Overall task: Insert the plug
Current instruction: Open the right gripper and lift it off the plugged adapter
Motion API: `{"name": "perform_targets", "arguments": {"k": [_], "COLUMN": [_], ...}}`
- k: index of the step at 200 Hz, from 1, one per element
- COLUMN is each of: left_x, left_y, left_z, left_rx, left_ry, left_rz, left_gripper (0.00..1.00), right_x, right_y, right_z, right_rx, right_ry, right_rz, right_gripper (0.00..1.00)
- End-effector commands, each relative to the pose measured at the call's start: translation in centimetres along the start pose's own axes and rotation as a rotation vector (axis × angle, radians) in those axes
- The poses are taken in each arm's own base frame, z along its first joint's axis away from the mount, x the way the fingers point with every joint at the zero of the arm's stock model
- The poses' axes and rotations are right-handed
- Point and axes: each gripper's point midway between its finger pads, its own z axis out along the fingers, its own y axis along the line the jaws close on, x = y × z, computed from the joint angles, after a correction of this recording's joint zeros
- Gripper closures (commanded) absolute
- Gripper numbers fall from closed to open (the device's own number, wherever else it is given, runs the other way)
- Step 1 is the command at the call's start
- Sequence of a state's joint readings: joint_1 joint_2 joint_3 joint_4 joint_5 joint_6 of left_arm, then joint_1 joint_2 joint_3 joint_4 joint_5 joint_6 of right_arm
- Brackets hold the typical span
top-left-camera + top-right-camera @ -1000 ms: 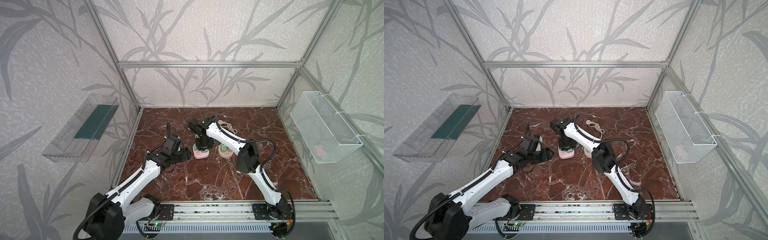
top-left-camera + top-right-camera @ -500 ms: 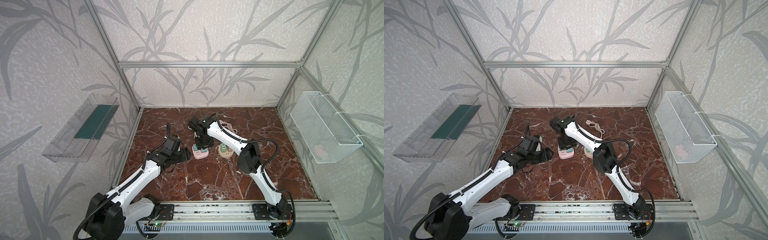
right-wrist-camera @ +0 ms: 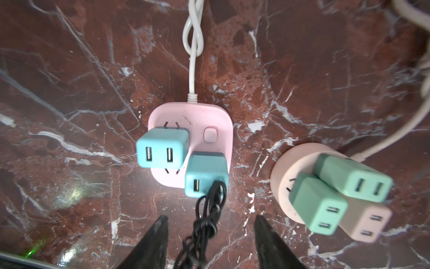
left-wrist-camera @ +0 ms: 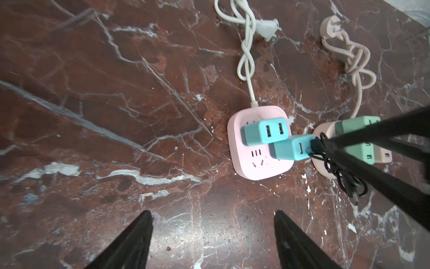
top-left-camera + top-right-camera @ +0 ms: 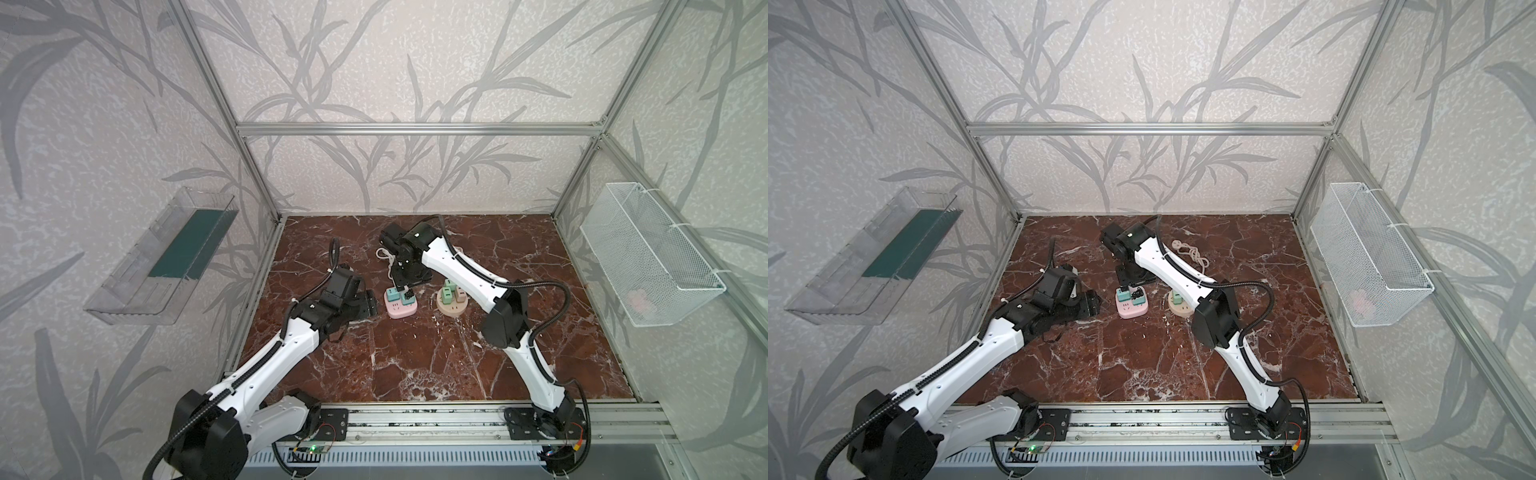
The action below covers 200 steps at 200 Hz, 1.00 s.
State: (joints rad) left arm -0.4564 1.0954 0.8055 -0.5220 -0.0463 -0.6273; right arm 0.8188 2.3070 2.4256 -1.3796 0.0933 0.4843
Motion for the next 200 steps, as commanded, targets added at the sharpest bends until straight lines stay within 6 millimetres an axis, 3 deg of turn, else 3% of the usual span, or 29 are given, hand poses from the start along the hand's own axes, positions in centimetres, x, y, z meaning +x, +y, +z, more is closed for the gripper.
{"name": "perform_targets", "arguments": {"k": [1,19,24,33,48,54,59,90,120,140,166,200], "left_x": [-3.3,-4.9,-5.3,-5.9,-7.0,-7.5,-7.8,-8.7,-9.2,-9.6,-9.5,-9.3], "left_y": [2.5,3.6,3.7,3.9,4.1,4.1,4.1,4.4,7.0,8.8,11.5,15.1], "left_z": [-2.2,-2.9,-3.0,-3.2,-3.6,-3.8,-4.0,-5.0,-5.8,-6.5,-4.6,-0.4], "left_rx": [-0.153,-0.208,-0.210,-0.209,-0.196,-0.184,-0.173,-0.141,-0.383,-0.501,-0.582,-0.637], "left_ry": [-0.164,-0.279,-0.314,-0.381,-0.497,-0.552,-0.596,-0.836,-0.865,-0.894,-0.839,-0.796], "left_rz": [0.007,-0.001,0.000,0.002,-0.007,-0.011,-0.011,0.065,0.183,0.227,0.209,0.176], "left_gripper": [0.16,0.12,0.02,0.01,0.01,0.01,0.01,0.01,0.01,0.01,0.01,0.01], "right_x": [-0.7,-0.5,-0.2,0.4,1.2,1.8,2.2,5.1,6.3,6.3,5.8,5.8], "right_y": [-2.5,-4.0,-4.4,-5.1,-6.6,-7.2,-7.7,-11.4,-13.9,-14.3,-14.3,-14.3], "right_z": [-7.8,-10.8,-10.9,-12.1,-13.8,-13.9,-14.3,-13.0,-10.6,-9.6,-8.6,-8.0], "right_rx": [0.028,0.045,0.052,0.044,0.035,0.023,0.008,-0.061,0.071,0.096,0.093,0.072], "right_ry": [-0.166,-0.271,-0.287,-0.348,-0.493,-0.537,-0.579,-0.633,-0.581,-0.588,-0.636,-0.714], "right_rz": [-0.041,-0.070,-0.085,-0.105,-0.104,-0.107,-0.097,-0.003,0.012,0.019,0.030,0.038], "right_gripper": [0.40,0.39,0.39,0.35,0.18,0.01,0.01,0.01,0.01,0.01,0.01,0.01]}}
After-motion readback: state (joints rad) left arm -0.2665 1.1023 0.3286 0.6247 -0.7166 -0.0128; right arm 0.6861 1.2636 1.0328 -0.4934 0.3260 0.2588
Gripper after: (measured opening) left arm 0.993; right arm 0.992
